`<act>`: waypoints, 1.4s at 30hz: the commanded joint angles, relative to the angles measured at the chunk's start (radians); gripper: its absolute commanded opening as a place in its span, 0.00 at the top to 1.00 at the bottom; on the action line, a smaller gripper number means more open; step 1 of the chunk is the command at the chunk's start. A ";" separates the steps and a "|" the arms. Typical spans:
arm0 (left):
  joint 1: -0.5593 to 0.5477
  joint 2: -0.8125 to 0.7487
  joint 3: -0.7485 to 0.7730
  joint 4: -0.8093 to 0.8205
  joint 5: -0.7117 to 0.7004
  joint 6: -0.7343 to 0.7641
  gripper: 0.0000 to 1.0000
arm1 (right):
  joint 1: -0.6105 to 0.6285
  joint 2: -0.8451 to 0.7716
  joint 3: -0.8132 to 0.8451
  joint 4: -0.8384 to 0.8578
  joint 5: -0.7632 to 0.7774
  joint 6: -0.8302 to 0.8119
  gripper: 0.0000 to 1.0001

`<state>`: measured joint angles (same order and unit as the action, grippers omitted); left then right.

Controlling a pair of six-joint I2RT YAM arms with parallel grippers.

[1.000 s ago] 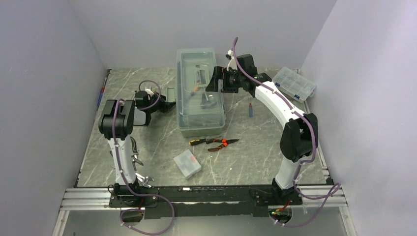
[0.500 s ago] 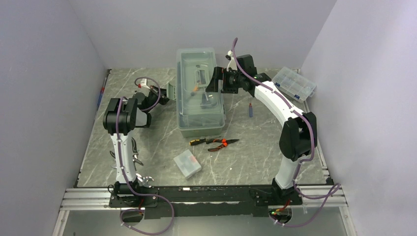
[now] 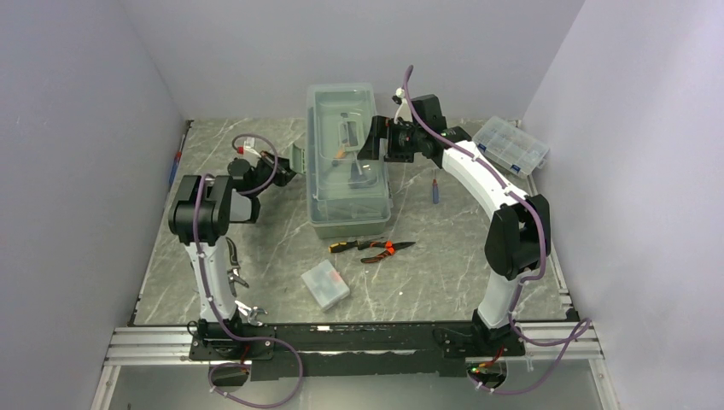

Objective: Pack the tool kit

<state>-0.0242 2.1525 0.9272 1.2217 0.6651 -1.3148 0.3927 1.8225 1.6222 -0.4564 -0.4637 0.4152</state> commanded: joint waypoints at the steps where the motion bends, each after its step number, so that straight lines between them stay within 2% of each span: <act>1: -0.060 -0.213 0.058 -0.142 -0.007 0.214 1.00 | 0.008 0.014 0.041 0.022 -0.035 0.004 0.01; 5: -0.130 -0.270 0.157 -0.453 -0.084 0.429 1.00 | 0.008 0.014 0.037 0.022 -0.042 0.006 0.01; 9: -0.178 -0.282 0.270 -0.689 -0.156 0.589 1.00 | 0.008 -0.001 0.020 0.023 -0.033 0.003 0.01; 18: -0.275 -0.274 0.421 -0.991 -0.333 0.837 1.00 | 0.007 -0.006 0.014 0.014 -0.031 -0.005 0.01; 26: -0.321 -0.127 0.672 -1.332 -0.408 0.984 1.00 | 0.006 -0.008 0.021 0.012 -0.033 -0.004 0.01; 31: -0.339 -0.077 0.781 -1.523 -0.525 1.058 1.00 | 0.008 0.000 0.031 0.000 -0.032 -0.011 0.01; 38: -0.348 -0.032 0.786 -1.528 -0.449 1.028 1.00 | 0.008 0.018 0.065 -0.017 -0.028 -0.012 0.01; 42: -0.386 0.005 0.812 -1.566 -0.534 1.051 1.00 | 0.008 0.022 0.079 -0.029 -0.020 -0.015 0.01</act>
<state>-0.2852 2.1056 1.7004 -0.2977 0.0265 -0.2443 0.3691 1.8267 1.6497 -0.5102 -0.4438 0.4160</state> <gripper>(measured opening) 0.004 0.991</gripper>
